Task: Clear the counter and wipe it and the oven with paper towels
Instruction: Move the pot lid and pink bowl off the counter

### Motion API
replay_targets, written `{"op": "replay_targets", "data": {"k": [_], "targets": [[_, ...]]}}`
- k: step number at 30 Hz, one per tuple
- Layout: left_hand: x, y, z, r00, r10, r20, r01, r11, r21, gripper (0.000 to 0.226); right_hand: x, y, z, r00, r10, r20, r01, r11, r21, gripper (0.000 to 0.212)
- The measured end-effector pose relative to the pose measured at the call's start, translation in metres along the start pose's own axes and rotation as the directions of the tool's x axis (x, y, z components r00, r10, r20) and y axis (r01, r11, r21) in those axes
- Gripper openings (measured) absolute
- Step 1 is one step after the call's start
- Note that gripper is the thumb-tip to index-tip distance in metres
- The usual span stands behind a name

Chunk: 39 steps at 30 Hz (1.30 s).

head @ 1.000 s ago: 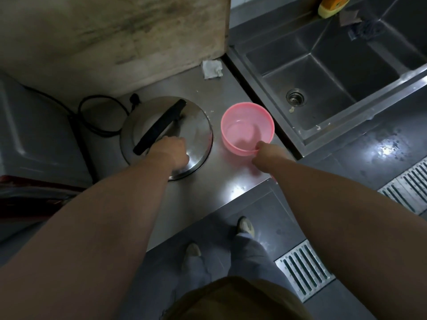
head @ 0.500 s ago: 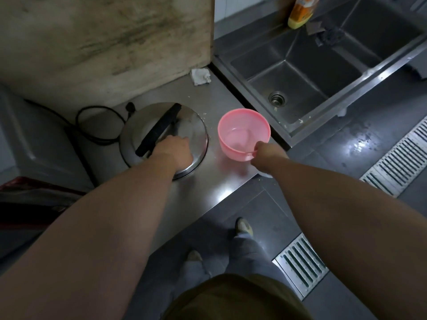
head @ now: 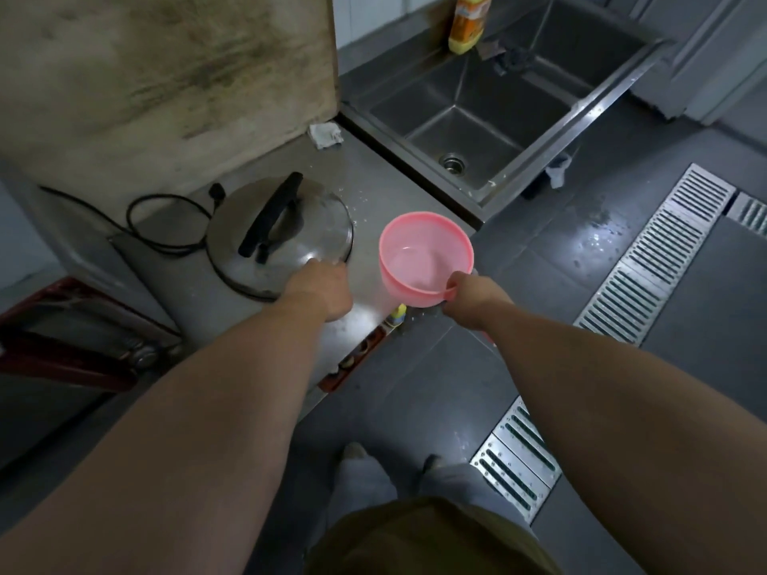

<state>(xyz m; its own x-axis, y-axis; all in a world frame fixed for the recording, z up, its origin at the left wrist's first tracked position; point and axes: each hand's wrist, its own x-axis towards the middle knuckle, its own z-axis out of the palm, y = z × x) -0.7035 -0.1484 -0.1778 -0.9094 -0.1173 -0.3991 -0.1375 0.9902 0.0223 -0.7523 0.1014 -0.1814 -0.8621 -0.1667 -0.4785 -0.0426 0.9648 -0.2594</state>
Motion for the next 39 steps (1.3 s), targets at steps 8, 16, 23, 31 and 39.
{"op": "replay_targets", "data": {"k": [8, 16, 23, 31, 39], "targets": [[-0.061, 0.05, 0.035, 0.999, -0.013, 0.034, 0.01, 0.997, 0.074, 0.047, -0.054, 0.073, 0.02, 0.999, -0.032, 0.015, 0.031, 0.997, 0.067, 0.034], [-0.137, 0.145, 0.093, 0.998, 0.033, 0.055, -0.036, 0.997, 0.062, 0.043, -0.124, 0.171, 0.059, 0.995, -0.071, 0.068, 0.071, 0.997, 0.005, 0.037], [-0.163, 0.188, 0.15, 0.991, 0.051, 0.12, -0.063, 0.994, 0.091, 0.042, -0.153, 0.229, 0.093, 0.996, 0.004, 0.088, -0.002, 1.0, -0.018, 0.04], [-0.148, 0.141, 0.215, 0.999, 0.02, 0.028, -0.021, 0.999, 0.032, 0.043, -0.126, 0.225, 0.169, 0.989, 0.076, 0.129, -0.076, 0.997, -0.006, 0.035], [-0.128, 0.001, 0.298, 0.987, -0.158, -0.002, 0.158, 0.987, -0.039, 0.061, -0.072, 0.146, 0.3, 0.973, 0.023, 0.228, -0.03, 0.999, 0.028, 0.032]]}}
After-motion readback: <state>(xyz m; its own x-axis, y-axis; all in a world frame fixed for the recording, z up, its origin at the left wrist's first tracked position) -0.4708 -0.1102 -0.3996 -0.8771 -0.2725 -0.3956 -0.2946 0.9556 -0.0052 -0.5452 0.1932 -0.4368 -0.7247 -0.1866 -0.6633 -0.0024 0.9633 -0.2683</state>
